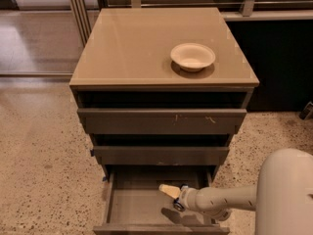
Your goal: Pick pepsi can from bottom drawer and place on counter
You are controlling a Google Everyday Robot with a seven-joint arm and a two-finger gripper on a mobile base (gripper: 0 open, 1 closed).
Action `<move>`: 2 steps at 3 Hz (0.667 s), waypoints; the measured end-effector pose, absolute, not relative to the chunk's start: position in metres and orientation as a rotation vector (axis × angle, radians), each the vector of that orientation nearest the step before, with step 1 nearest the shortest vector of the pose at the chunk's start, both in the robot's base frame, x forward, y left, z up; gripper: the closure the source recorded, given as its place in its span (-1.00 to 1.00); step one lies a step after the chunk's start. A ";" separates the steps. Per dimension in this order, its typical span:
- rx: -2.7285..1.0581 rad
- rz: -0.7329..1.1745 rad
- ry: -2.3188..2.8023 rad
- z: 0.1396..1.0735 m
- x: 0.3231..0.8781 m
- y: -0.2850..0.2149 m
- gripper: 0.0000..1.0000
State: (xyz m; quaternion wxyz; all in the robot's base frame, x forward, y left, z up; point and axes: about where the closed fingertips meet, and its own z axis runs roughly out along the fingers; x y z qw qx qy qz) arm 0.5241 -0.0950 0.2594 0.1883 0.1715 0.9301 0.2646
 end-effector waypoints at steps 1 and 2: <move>0.493 0.747 2.631 0.253 0.528 -0.099 -1.00; 0.489 0.735 2.656 0.239 0.536 -0.104 -1.00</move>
Offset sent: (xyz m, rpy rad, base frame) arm 0.0237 -0.0181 -0.0364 -0.0234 0.0602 0.0147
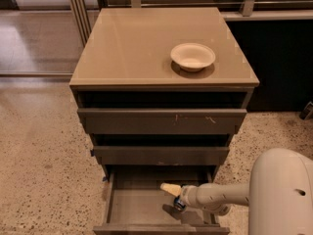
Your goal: Pick pepsi can from bottom drawer and place on counter
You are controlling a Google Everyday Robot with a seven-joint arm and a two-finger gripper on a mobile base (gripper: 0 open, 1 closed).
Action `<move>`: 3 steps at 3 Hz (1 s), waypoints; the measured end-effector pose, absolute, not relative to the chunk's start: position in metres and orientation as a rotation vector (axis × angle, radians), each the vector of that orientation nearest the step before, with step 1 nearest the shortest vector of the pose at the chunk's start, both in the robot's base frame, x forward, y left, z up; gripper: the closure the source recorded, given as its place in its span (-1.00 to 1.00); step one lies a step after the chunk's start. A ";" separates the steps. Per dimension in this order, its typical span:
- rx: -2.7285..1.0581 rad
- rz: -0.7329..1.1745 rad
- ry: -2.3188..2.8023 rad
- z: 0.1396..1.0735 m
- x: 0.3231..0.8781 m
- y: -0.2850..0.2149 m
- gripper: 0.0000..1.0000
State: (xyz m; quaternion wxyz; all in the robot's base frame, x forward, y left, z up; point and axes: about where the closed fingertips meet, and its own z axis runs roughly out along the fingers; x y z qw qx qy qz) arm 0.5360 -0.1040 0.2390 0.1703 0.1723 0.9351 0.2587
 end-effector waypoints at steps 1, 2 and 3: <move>0.494 0.701 2.690 0.218 0.542 -0.108 -1.00; 0.503 0.673 2.730 0.195 0.543 -0.111 -1.00; 0.519 0.638 2.761 0.171 0.542 -0.113 -1.00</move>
Offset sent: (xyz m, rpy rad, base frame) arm 0.0084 -0.0137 -0.0716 -0.0685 0.1101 0.0062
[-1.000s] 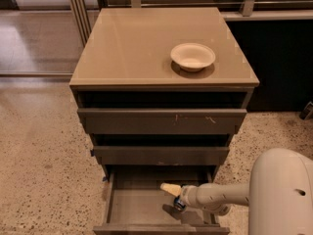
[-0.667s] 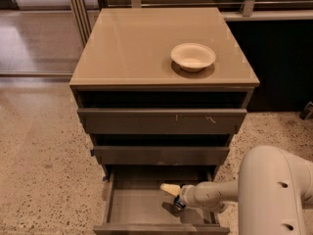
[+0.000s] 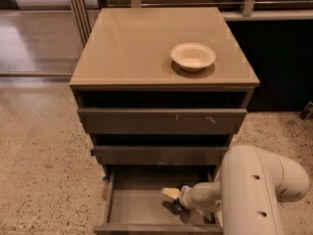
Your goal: Pick pepsi can from bottom drawer and place on counter
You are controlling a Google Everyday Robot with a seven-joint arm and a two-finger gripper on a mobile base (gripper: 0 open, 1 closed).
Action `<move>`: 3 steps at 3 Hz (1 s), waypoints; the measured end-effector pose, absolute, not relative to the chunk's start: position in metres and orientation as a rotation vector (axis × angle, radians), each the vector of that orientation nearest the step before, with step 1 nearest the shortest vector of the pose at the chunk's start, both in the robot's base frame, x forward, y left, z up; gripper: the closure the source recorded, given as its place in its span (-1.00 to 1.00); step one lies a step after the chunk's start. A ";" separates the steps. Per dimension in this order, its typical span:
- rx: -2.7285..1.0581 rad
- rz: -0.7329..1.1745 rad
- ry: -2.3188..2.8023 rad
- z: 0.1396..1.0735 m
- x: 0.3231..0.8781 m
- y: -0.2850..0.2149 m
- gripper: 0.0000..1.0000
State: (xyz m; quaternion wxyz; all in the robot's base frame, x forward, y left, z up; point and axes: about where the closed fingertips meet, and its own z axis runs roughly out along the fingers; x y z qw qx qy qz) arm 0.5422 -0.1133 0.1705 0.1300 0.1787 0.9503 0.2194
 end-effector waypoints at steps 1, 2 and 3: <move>0.538 0.598 2.787 0.151 0.542 -0.118 -1.00; 0.554 0.564 2.804 0.138 0.543 -0.122 -1.00; 0.554 0.563 2.805 0.138 0.543 -0.122 -0.63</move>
Offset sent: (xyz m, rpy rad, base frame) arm 0.0029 -0.0155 -0.0457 -0.0738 0.0660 -0.0312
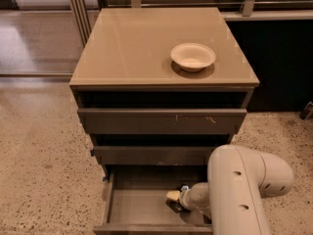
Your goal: Pick pepsi can from bottom drawer and place on counter
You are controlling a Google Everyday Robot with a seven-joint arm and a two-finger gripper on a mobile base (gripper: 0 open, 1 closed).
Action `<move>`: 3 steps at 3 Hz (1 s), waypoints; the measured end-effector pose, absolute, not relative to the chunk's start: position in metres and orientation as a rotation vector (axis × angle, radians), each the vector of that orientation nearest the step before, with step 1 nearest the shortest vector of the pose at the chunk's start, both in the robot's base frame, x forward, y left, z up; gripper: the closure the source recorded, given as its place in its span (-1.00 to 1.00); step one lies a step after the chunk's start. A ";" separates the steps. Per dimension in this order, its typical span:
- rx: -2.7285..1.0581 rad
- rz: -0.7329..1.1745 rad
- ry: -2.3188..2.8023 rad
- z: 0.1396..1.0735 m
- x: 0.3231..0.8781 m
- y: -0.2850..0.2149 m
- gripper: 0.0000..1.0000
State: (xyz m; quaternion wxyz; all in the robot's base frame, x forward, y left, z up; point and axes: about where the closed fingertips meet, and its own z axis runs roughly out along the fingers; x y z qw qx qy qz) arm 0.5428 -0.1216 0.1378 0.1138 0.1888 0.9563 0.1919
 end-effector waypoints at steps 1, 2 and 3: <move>0.554 0.563 2.805 0.138 0.543 -0.122 -0.16; 0.554 0.563 2.805 0.138 0.543 -0.122 0.30; 0.554 0.563 2.805 0.138 0.543 -0.122 0.77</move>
Offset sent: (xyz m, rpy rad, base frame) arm 0.0000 0.0000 0.0000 0.0000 0.0000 0.0000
